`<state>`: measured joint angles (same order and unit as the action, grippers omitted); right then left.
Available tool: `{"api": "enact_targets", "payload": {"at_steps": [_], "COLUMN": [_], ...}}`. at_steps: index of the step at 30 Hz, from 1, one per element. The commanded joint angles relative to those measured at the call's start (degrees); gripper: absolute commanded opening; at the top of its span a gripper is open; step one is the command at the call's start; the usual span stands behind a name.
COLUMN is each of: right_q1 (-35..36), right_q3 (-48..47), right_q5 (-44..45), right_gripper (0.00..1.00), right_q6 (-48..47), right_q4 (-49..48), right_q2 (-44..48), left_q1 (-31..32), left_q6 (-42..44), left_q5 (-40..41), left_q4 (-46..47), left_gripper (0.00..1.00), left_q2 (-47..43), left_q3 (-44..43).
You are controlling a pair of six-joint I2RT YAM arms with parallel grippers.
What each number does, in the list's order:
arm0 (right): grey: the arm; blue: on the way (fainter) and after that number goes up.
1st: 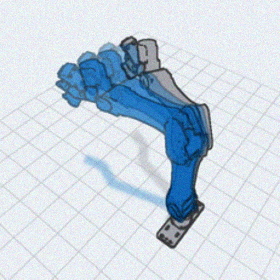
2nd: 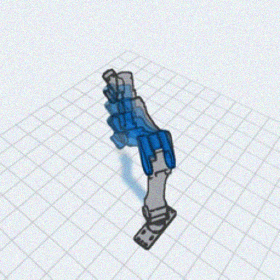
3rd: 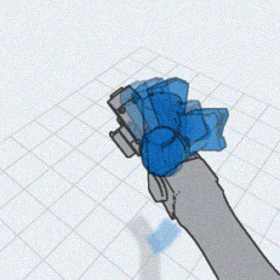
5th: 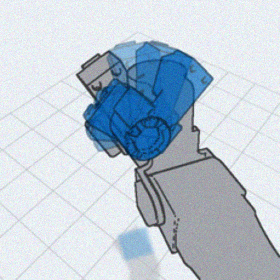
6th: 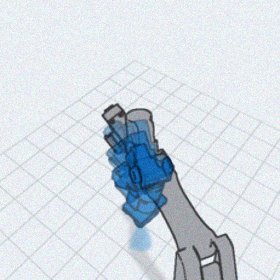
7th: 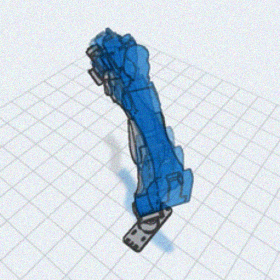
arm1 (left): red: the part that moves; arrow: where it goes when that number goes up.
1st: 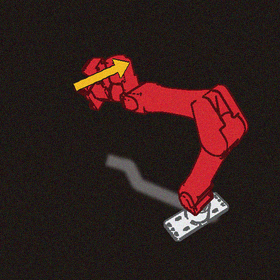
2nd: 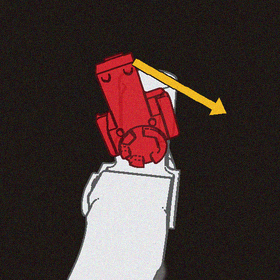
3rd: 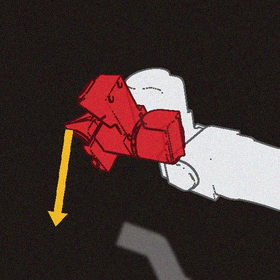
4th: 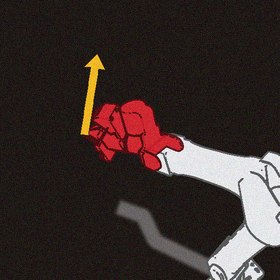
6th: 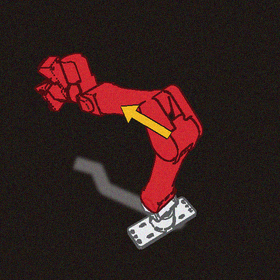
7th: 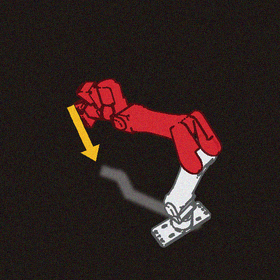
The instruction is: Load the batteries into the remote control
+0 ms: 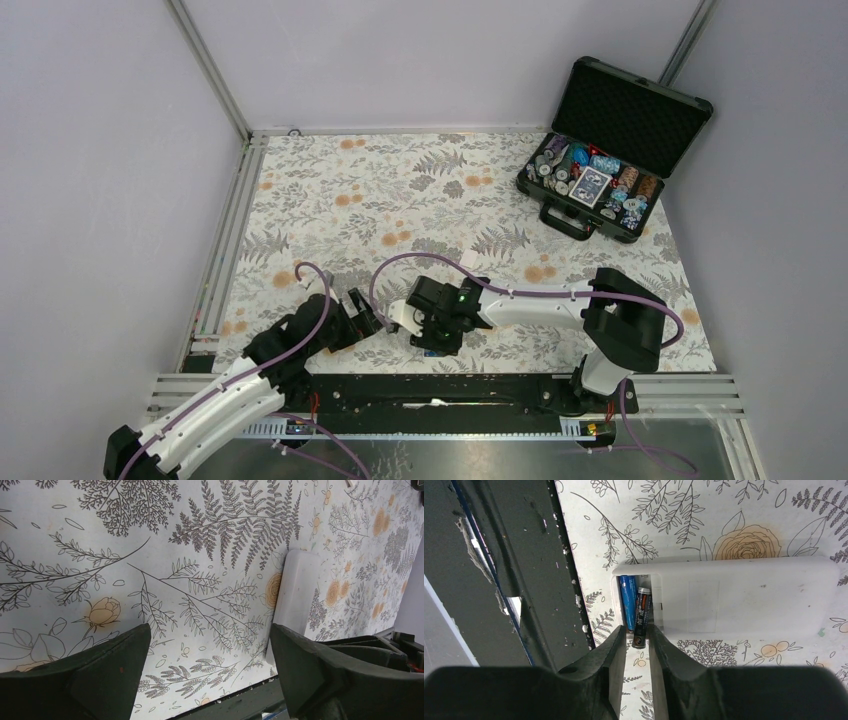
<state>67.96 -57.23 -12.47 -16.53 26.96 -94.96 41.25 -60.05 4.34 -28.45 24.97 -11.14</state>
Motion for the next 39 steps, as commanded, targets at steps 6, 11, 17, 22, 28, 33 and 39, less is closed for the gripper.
{"api": "enact_targets", "payload": {"at_steps": [6, 11, 17, 22, 28, 33, 39], "right_q1": [0.6, 0.6, 0.5, 0.5, 0.5, 0.4, 0.4], "right_q3": [-1.9, -0.1, 2.9, 8.6, 12.2, 16.1, 17.9], "right_q5": [6.0, 10.8, 16.9, 19.9, 20.0, 22.0, 21.6], "right_gripper": [0.32, 0.34, 0.34, 0.34, 0.31, 0.26, 0.20], "right_q6": [3.3, 10.7, 23.5, 33.8, 43.1, 51.1, 58.3], "right_q4": [0.2, -1.6, -2.2, -6.1, -7.2, -8.6, -10.3], "right_q2": [6.4, 11.6, 17.0, 21.7, 24.6, 26.1, 24.5], "left_q1": [-0.2, -0.1, -0.1, 0.0, 0.7, 2.2, 6.0], "left_q6": [1.0, 2.3, 5.0, 7.9, 7.7, 6.4, 5.4], "left_q5": [-2.3, -5.3, -11.3, -16.1, -21.5, -23.2, -23.4], "left_q4": [4.8, 8.6, 15.5, 21.9, 28.1, 32.5, 35.9], "left_gripper": [0.99, 0.99, 0.99, 0.99, 0.99, 0.99, 0.94], "left_q2": [1.2, 2.8, 8.2, 14.1, 21.0, 24.2, 27.9], "left_q3": [-0.1, 0.9, 1.6, 0.9, 0.7, 1.4, 1.8]}}
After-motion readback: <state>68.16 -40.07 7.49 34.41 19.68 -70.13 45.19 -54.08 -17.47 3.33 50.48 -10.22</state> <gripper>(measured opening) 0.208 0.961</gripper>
